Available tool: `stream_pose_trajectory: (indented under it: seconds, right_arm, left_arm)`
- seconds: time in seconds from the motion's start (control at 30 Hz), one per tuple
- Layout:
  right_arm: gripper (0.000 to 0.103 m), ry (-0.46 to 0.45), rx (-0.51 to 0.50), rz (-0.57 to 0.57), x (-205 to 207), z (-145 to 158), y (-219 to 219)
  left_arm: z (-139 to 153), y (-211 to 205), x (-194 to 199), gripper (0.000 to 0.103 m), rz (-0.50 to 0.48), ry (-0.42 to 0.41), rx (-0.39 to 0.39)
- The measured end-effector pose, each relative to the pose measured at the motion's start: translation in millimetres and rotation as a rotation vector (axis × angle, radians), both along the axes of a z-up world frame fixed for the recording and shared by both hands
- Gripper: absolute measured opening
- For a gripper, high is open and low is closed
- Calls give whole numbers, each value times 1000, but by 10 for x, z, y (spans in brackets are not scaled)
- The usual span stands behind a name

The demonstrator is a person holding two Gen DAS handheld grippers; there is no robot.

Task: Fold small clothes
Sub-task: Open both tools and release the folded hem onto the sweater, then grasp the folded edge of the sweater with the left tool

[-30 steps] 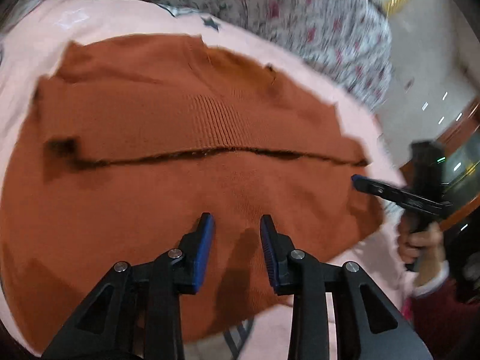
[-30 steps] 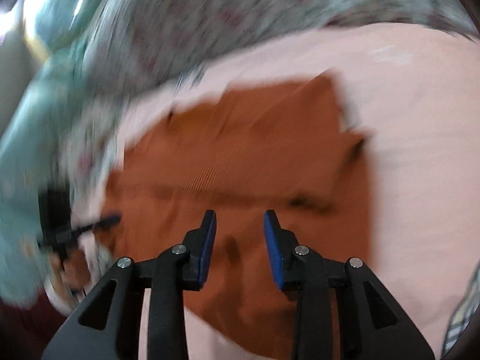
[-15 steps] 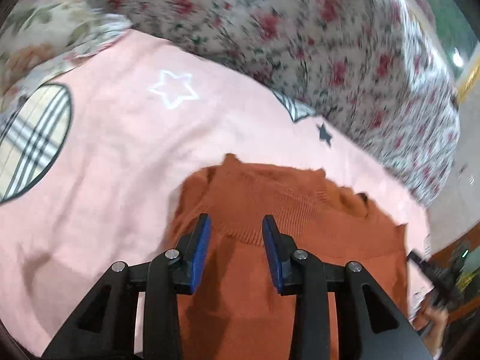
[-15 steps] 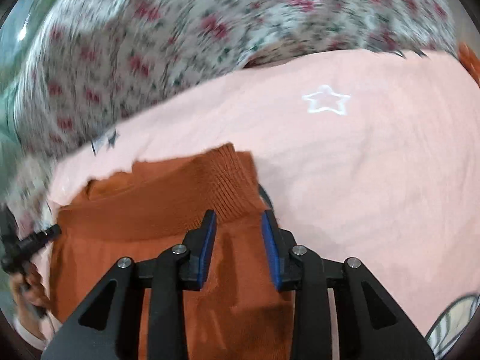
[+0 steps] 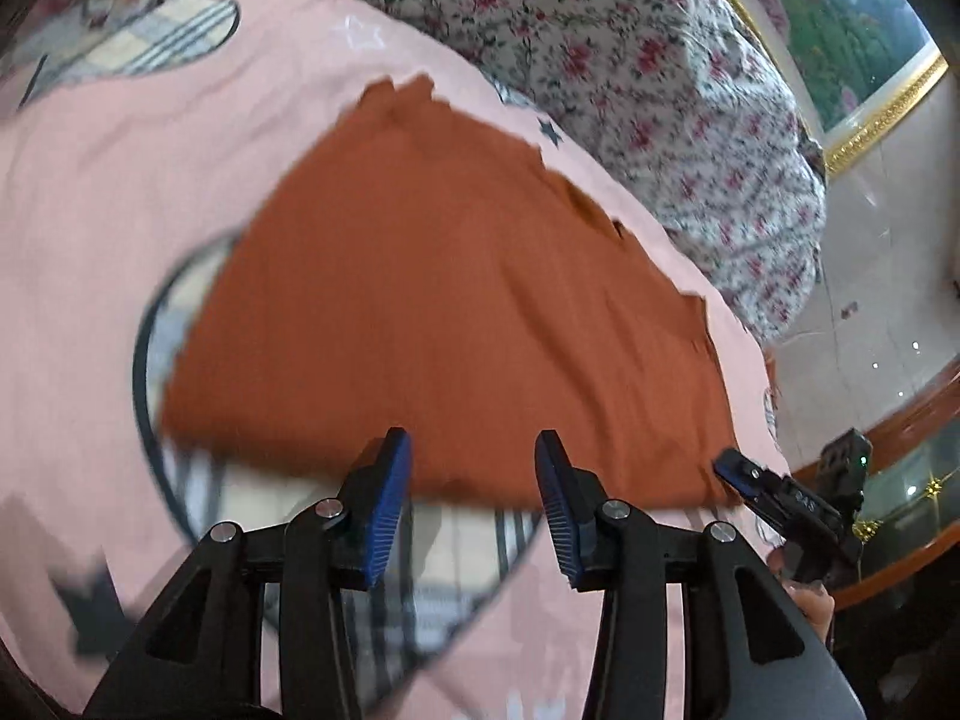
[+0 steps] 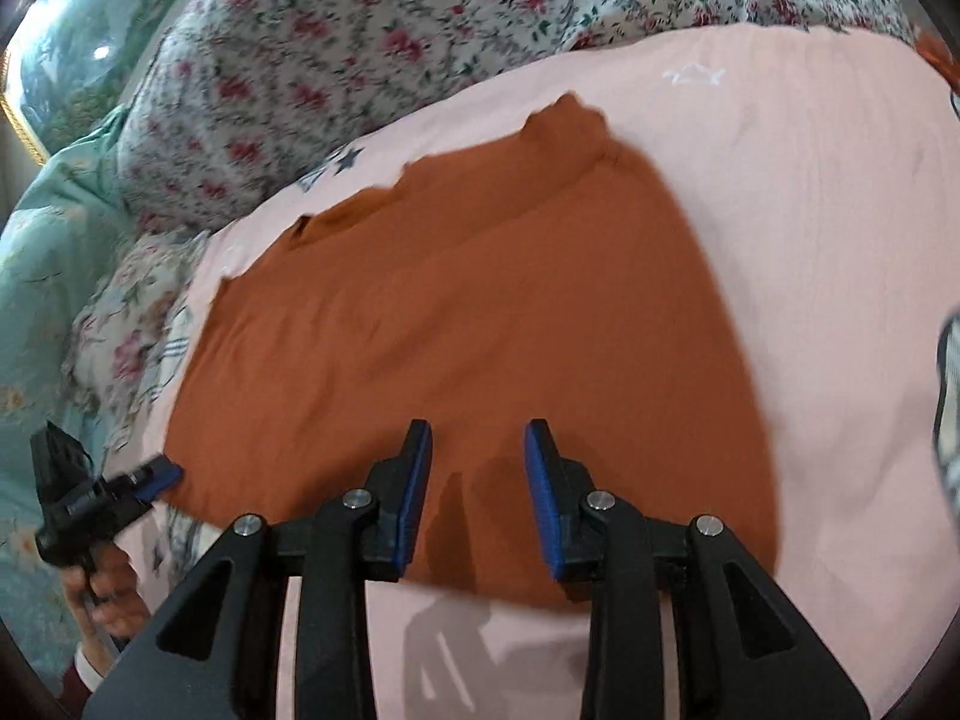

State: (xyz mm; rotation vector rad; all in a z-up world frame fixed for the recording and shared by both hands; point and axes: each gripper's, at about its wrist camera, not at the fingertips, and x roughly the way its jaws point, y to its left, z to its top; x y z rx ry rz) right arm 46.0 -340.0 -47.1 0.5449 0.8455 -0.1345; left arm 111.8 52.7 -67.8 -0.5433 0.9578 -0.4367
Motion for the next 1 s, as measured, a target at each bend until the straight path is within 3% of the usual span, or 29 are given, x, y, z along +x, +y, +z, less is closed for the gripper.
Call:
stream_pose_trajectory:
  seconds: [0.17, 0.3, 0.63, 0.73, 0.8, 0.87, 0.9, 1.0]
  right_arm:
    - [42, -14, 48, -11, -199, -55, 205]
    - [44, -13, 64, 3, -305, -58, 350]
    - [49, 3, 86, 12, -383, -96, 422]
    - [49, 4, 82, 6, -367, -88, 376]
    - [49, 1, 82, 6, -347, -80, 338]
    - [49, -4, 83, 7, -295, -62, 276]
    - [49, -7, 82, 8, -276, -53, 252]
    - [49, -15, 73, 10, -201, -13, 150]
  left_arm:
    - [-184, 2, -267, 50, 21, 55, -34]
    - [-190, 64, -288, 56, 74, 42, -79]
    - [-228, 146, 117, 57, 209, 23, -99]
    - [-211, 206, 293, 53, 248, 26, -85]
    - [-196, 233, 403, 44, 268, 29, -64]
    - [-167, 231, 493, 23, 273, 30, -39]
    - [-137, 212, 540, 17, 264, 29, -26]
    - [78, 68, 575, 11, 226, -32, 17]
